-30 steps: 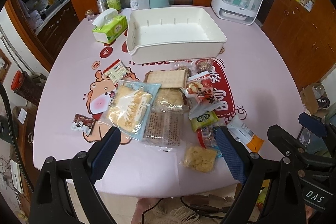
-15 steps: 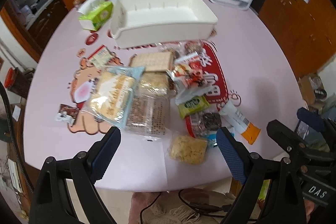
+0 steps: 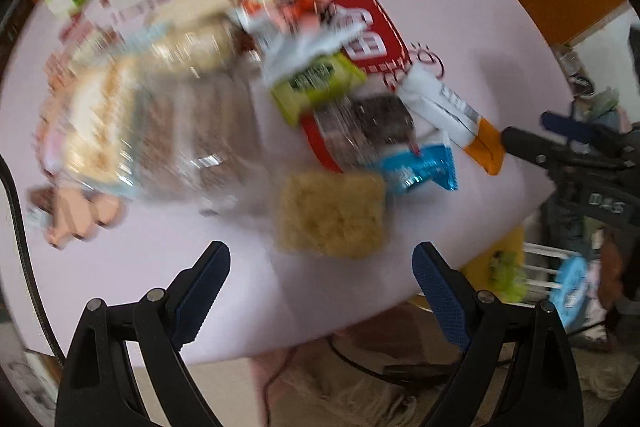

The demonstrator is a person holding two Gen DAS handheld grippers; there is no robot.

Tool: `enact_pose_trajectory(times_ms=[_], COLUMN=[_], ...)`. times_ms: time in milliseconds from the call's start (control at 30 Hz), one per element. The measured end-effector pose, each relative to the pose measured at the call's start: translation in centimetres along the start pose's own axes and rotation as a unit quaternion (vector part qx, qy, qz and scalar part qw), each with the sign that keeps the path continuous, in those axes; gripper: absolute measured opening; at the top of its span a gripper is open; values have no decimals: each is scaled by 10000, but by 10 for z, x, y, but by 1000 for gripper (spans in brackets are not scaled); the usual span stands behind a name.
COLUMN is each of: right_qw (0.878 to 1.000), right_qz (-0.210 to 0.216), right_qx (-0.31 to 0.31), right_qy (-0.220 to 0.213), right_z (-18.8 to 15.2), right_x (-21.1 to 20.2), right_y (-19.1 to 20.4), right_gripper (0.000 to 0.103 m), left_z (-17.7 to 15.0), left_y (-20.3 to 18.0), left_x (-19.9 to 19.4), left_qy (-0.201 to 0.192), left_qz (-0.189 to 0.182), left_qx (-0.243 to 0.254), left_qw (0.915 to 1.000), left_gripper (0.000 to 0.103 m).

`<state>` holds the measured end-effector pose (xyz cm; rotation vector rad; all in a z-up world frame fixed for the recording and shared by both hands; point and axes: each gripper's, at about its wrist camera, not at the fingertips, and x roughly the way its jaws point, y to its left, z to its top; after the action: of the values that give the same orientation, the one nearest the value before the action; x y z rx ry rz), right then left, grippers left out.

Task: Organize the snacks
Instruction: 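Grasp the orange-and-white bar with the right tool while the left tool grasps the cracker bag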

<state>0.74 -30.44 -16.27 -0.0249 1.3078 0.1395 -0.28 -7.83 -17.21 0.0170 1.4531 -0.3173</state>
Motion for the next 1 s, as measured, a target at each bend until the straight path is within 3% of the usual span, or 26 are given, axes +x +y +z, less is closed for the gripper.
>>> enact_pose_trajectory(times_ms=[233, 500, 700, 933, 1000], right_qw=[9999, 9986, 9970, 9951, 9948], right_qz=[22, -71, -145, -255, -192], right_qx=[-84, -508, -737, -954, -995], right_qy=[98, 140, 207, 104, 101], right_z=[-6, 8, 12, 13, 14], right_x=[22, 44, 55, 59, 59], right_y=[-14, 1, 12, 23, 25], right_gripper=[78, 77, 71, 70, 63], left_z=[0, 9, 17, 15, 17], left_y=[1, -13, -22, -12, -12], left_x=[24, 53, 73, 80, 87], left_qy=[149, 301, 371, 365, 365], left_qz=[-448, -98, 449, 563, 669], left_qx=[-190, -162, -162, -325, -234], left_qw=[9987, 9994, 9982, 9972, 9968], left_gripper=[92, 92, 93, 102, 102])
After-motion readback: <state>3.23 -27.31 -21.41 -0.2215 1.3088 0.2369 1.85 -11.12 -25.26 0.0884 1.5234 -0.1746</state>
